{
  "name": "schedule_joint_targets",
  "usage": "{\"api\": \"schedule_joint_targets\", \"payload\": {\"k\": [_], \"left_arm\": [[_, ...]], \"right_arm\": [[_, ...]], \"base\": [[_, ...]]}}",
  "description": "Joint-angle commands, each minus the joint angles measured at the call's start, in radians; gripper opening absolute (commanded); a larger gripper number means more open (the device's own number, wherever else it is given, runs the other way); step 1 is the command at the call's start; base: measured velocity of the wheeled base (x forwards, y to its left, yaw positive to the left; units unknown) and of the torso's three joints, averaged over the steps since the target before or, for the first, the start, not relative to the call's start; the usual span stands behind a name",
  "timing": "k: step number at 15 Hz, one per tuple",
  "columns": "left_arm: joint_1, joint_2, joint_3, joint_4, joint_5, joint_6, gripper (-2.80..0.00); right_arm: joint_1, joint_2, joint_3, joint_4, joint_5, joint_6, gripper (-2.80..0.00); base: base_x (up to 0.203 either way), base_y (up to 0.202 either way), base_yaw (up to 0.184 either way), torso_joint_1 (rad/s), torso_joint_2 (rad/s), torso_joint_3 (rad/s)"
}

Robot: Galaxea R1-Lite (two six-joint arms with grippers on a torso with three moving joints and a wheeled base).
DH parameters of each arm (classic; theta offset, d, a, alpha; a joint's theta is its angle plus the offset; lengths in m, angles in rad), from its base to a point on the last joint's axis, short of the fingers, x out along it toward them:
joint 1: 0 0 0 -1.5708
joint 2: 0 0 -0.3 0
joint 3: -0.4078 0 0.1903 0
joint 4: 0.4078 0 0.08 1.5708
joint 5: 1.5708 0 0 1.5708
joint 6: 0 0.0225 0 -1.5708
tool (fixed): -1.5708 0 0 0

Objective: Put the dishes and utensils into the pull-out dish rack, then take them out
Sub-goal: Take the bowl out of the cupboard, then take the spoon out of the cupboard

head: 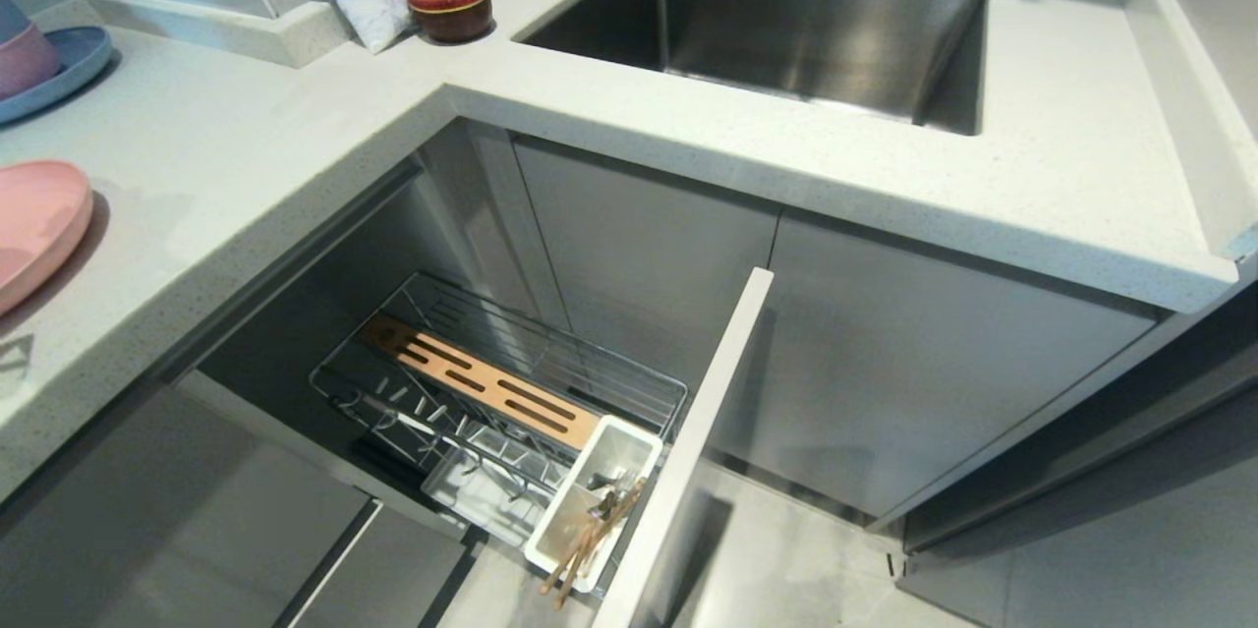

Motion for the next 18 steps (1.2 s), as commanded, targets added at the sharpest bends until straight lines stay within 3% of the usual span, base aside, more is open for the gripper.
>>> {"api": "schedule_joint_targets", "payload": {"k": [1, 18], "left_arm": [[-0.004, -0.016, 0.004, 0.003, 0.001, 0.0, -2.8], [0.004, 0.069, 0.004, -0.043, 0.031, 0.017, -2.8]], "right_arm": [[0.0, -0.004, 0.002, 0.0, 0.0, 0.0, -2.8], [0.0, -0.004, 0.002, 0.0, -0.001, 0.0, -2.8]], "base": [[0.0, 0.0, 0.0, 0.0, 0.0, 0.0], [0.0, 0.0, 0.0, 0.0, 0.0, 0.0]]}}
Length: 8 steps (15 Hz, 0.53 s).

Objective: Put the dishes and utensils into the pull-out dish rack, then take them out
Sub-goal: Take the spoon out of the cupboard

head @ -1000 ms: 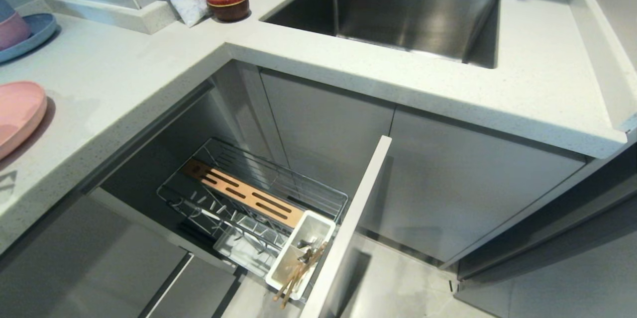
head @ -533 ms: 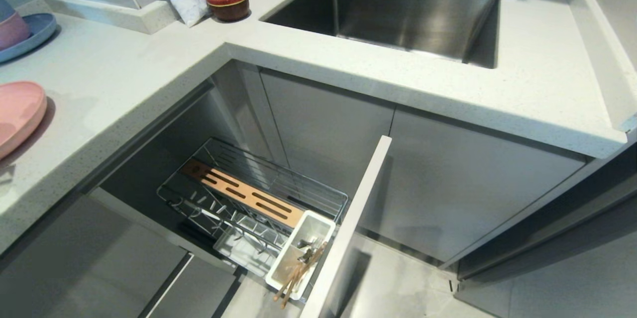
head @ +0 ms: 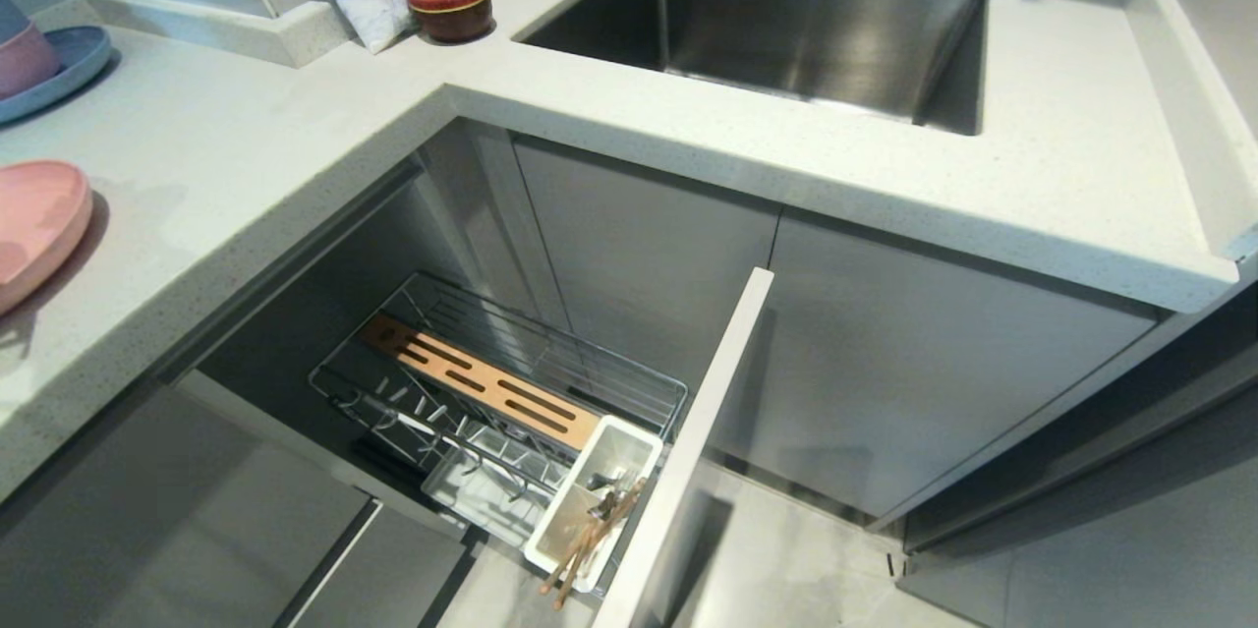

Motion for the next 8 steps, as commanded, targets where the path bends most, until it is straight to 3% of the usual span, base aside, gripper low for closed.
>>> {"api": "schedule_joint_targets", "payload": {"k": [1, 8], "left_arm": [[0.001, 0.014, 0.0, 0.006, 0.0, 0.001, -2.8], [-0.001, 0.022, 0.0, 0.006, 0.002, 0.004, -2.8]], "right_arm": [[0.0, -0.004, 0.002, 0.0, 0.0, 0.0, -2.8], [0.0, -0.004, 0.002, 0.0, -0.001, 0.0, -2.8]], "base": [[0.0, 0.0, 0.0, 0.0, 0.0, 0.0], [0.0, 0.0, 0.0, 0.0, 0.0, 0.0]]}}
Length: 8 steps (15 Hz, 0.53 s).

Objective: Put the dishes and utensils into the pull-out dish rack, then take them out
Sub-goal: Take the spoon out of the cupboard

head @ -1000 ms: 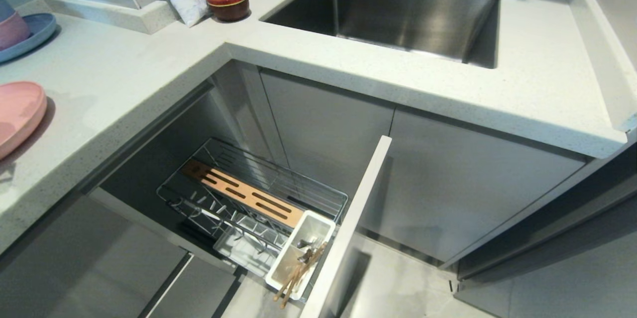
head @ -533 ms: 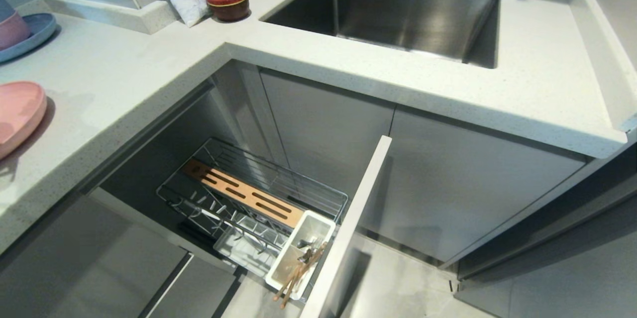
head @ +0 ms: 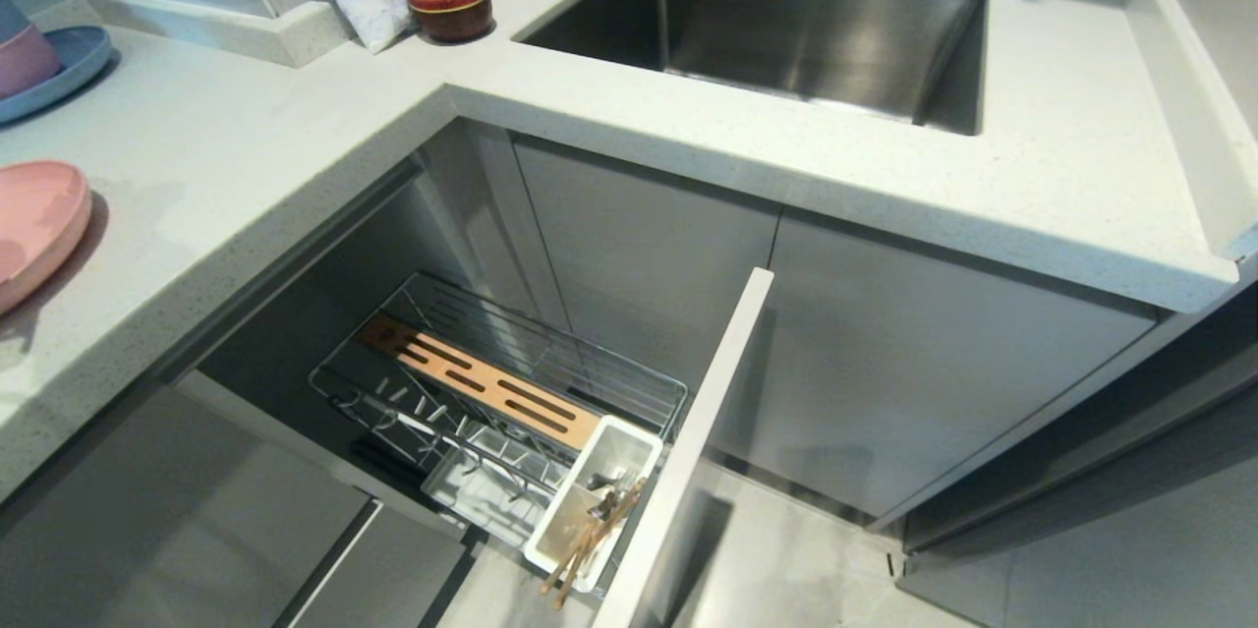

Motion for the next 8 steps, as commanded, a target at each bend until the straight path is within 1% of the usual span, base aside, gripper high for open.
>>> {"api": "schedule_joint_targets", "payload": {"k": [1, 8], "left_arm": [[0.0, 0.004, 0.0, 0.007, 0.0, 0.001, -2.8], [0.0, 0.005, 0.0, 0.007, 0.001, 0.006, -2.8]], "right_arm": [[0.0, -0.004, 0.002, 0.0, 0.0, 0.0, -2.8], [0.0, -0.004, 0.002, 0.0, 0.0, 0.0, -2.8]], "base": [[0.0, 0.0, 0.0, 0.0, 0.0, 0.0], [0.0, 0.0, 0.0, 0.0, 0.0, 0.0]]}}
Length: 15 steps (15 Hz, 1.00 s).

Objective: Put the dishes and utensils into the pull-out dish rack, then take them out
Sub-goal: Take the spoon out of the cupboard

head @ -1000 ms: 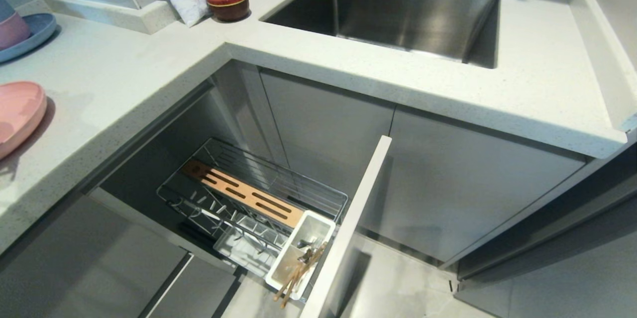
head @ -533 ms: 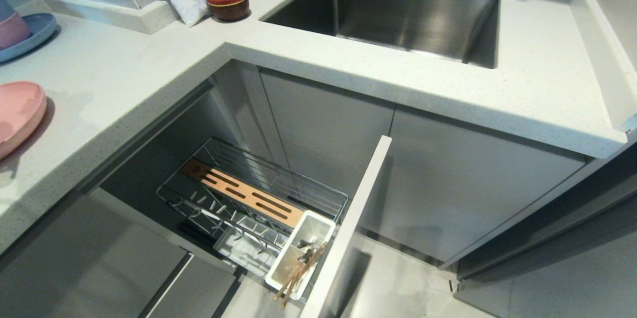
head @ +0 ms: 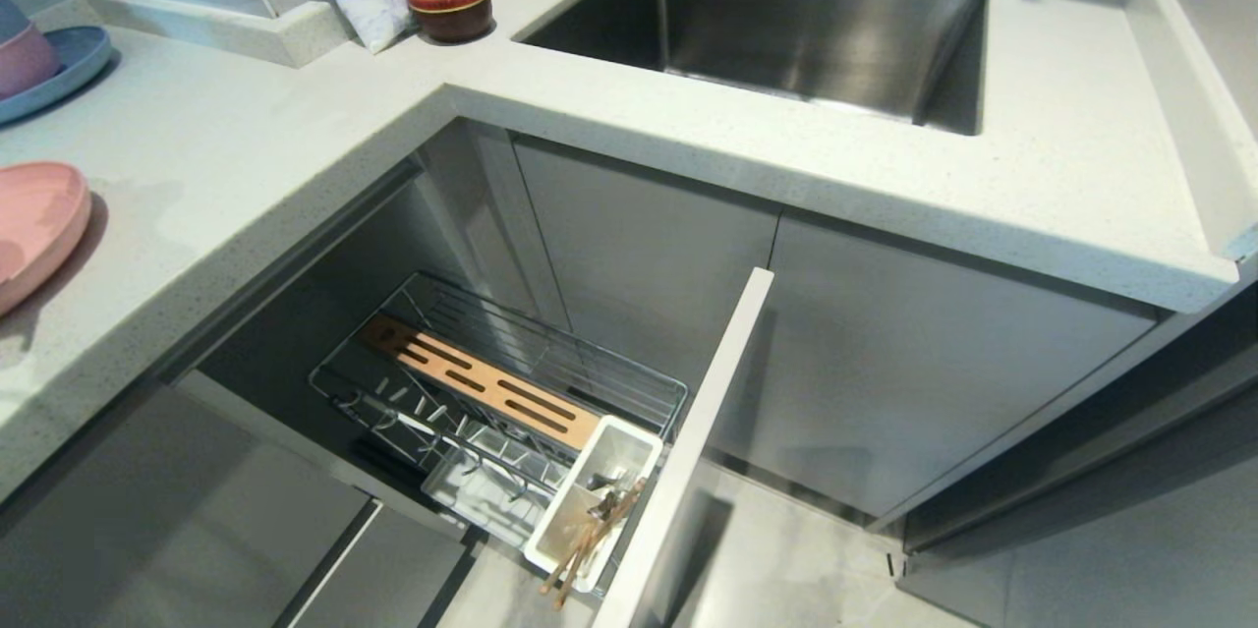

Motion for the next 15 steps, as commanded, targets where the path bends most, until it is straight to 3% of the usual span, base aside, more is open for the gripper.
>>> {"api": "schedule_joint_targets", "payload": {"k": [1, 2, 3, 12, 15], "left_arm": [[0.0, 0.0, 0.0, 0.007, 0.0, 0.001, -2.8], [0.0, -0.001, 0.0, 0.008, 0.002, 0.001, -0.95], [0.0, 0.0, 0.0, 0.008, 0.002, 0.001, 0.0], [-0.002, -0.041, 0.001, -0.033, -0.007, -0.019, 0.0], [-0.038, -0.106, 0.043, -0.193, -0.012, -0.149, 0.0]], "right_arm": [[0.0, -0.004, 0.002, 0.0, 0.0, 0.0, -2.8], [0.0, -0.004, 0.002, 0.0, 0.0, 0.0, -2.8], [0.0, -0.004, 0.002, 0.0, 0.0, 0.0, -2.8], [0.0, -0.004, 0.002, 0.0, 0.0, 0.0, -2.8], [0.0, -0.004, 0.002, 0.0, 0.0, 0.0, -2.8]], "base": [[0.0, 0.0, 0.0, 0.0, 0.0, 0.0], [0.0, 0.0, 0.0, 0.0, 0.0, 0.0], [0.0, 0.0, 0.0, 0.0, 0.0, 0.0], [0.0, 0.0, 0.0, 0.0, 0.0, 0.0], [0.0, 0.0, 0.0, 0.0, 0.0, 0.0]]}}
